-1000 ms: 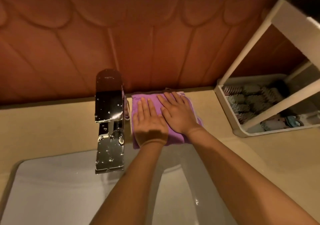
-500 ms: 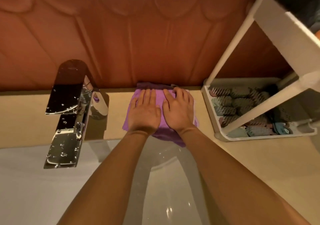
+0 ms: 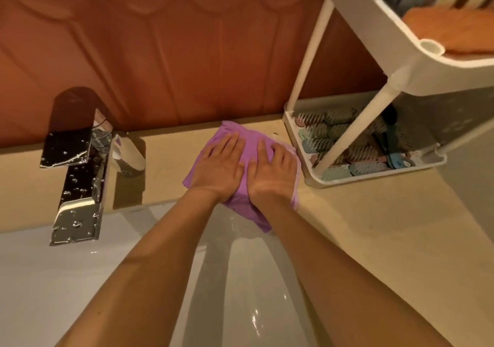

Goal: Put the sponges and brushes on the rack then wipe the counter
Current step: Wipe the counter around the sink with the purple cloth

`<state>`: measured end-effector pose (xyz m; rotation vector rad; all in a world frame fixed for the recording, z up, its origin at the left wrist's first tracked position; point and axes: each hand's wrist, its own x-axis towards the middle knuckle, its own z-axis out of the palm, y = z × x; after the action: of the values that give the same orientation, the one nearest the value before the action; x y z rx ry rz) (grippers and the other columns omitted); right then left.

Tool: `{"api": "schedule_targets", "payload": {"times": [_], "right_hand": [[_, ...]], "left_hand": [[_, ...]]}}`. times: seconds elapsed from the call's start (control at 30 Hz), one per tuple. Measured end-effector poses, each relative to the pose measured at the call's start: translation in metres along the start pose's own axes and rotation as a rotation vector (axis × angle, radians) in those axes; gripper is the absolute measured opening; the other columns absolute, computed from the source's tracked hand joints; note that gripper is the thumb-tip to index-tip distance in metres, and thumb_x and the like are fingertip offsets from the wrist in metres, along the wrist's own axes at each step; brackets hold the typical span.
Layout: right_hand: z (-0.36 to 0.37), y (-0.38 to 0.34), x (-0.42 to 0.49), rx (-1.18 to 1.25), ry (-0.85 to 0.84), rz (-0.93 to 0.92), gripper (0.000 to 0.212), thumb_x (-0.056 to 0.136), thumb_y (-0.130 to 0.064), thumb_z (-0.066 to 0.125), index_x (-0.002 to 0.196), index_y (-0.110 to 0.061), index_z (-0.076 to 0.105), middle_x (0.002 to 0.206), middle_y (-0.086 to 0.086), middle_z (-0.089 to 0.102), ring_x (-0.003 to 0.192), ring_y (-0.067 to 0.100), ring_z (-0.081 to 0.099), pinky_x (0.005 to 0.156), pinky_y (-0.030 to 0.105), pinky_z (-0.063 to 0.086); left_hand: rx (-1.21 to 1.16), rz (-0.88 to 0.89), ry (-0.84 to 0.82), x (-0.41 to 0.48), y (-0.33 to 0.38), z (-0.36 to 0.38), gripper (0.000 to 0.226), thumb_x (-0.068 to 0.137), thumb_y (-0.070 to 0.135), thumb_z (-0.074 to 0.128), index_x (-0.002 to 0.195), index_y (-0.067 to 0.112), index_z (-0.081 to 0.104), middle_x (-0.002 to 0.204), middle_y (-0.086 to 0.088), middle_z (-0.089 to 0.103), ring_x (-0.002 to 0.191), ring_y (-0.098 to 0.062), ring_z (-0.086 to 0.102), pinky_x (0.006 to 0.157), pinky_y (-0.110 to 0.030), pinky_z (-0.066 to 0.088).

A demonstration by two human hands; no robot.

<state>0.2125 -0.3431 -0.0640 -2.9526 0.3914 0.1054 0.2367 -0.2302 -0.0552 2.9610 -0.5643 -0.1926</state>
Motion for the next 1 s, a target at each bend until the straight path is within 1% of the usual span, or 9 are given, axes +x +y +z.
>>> {"api": "schedule_targets", "payload": {"times": [0.07,0.1,0.17,0.23,0.3,0.47,0.6,0.73,1.0], "right_hand": [[0.001,0.008,-0.014,-0.006,-0.014,0.007,0.058,0.100,-0.042,0.020,0.151,-0.024,0.001,0.157,0.009,0.013,0.145,0.024,0.010,0.118,0.036,0.003],[0.001,0.012,-0.022,0.000,0.009,0.005,0.058,0.099,-0.042,0.021,0.151,-0.022,0.004,0.156,0.011,0.017,0.144,0.024,0.014,0.118,0.036,0.006],[0.003,0.018,-0.038,0.010,0.134,0.019,0.055,0.097,-0.039,0.026,0.147,-0.018,0.028,0.145,0.015,0.039,0.135,0.028,0.035,0.114,0.038,0.024],[0.007,0.021,-0.053,0.050,0.223,0.062,0.054,0.089,-0.038,0.030,0.130,-0.012,0.054,0.122,0.018,0.060,0.114,0.032,0.057,0.101,0.040,0.044],[0.008,0.027,-0.066,0.115,0.214,0.075,0.052,0.086,-0.034,0.033,0.118,-0.005,0.062,0.109,0.020,0.066,0.102,0.034,0.065,0.091,0.044,0.052],[0.005,0.053,-0.102,0.034,0.227,0.063,0.051,0.086,-0.035,0.034,0.123,-0.012,0.062,0.111,0.014,0.067,0.102,0.028,0.065,0.092,0.038,0.050],[0.005,0.084,-0.123,-0.008,0.173,0.056,0.054,0.091,-0.035,0.033,0.141,-0.016,0.042,0.132,0.014,0.055,0.122,0.027,0.052,0.107,0.038,0.037],[0.001,0.104,-0.130,-0.020,0.222,0.026,0.052,0.088,-0.035,0.033,0.131,-0.016,0.055,0.118,0.013,0.065,0.108,0.028,0.062,0.096,0.040,0.049],[-0.008,0.161,-0.149,-0.081,0.251,0.173,0.052,0.084,-0.038,0.034,0.124,-0.018,0.061,0.110,0.011,0.065,0.100,0.031,0.061,0.097,0.044,0.045]], "left_hand": [[-0.017,0.032,-0.023,-0.007,0.007,-0.001,0.055,0.100,0.036,0.017,0.150,0.021,-0.001,0.159,0.005,-0.005,0.146,-0.010,-0.005,0.118,-0.030,-0.002],[-0.026,0.045,-0.037,-0.011,0.010,-0.001,0.055,0.100,0.036,0.016,0.150,0.022,-0.002,0.159,0.006,-0.005,0.146,-0.009,-0.005,0.118,-0.030,-0.001],[-0.042,0.070,-0.073,-0.019,0.019,-0.001,0.055,0.100,0.036,0.016,0.150,0.024,-0.002,0.159,0.006,-0.007,0.146,-0.009,-0.006,0.119,-0.031,-0.001],[-0.063,0.103,-0.095,-0.028,0.028,0.001,0.055,0.100,0.037,0.015,0.150,0.024,-0.002,0.159,0.006,-0.007,0.146,-0.009,-0.006,0.119,-0.031,-0.002],[-0.102,0.124,-0.103,-0.038,0.037,0.003,0.055,0.100,0.037,0.016,0.150,0.024,-0.001,0.159,0.007,-0.005,0.146,-0.009,-0.005,0.119,-0.032,-0.002],[-0.104,0.198,-0.109,-0.064,0.060,0.008,0.055,0.100,0.036,0.020,0.150,0.023,0.001,0.160,0.004,-0.003,0.146,-0.010,-0.003,0.118,-0.033,-0.002],[-0.049,0.220,-0.128,-0.084,0.088,0.011,0.055,0.100,0.037,0.017,0.150,0.023,-0.002,0.160,0.003,-0.005,0.146,-0.011,-0.005,0.117,-0.034,-0.005],[-0.007,0.227,-0.136,-0.088,0.102,0.011,0.055,0.100,0.038,0.015,0.150,0.022,-0.003,0.159,0.003,-0.006,0.146,-0.011,-0.007,0.117,-0.033,-0.008],[-0.066,0.329,-0.168,-0.081,0.164,0.022,0.055,0.100,0.036,0.019,0.150,0.021,0.001,0.160,0.002,-0.003,0.147,-0.013,-0.005,0.117,-0.033,-0.004]]}}
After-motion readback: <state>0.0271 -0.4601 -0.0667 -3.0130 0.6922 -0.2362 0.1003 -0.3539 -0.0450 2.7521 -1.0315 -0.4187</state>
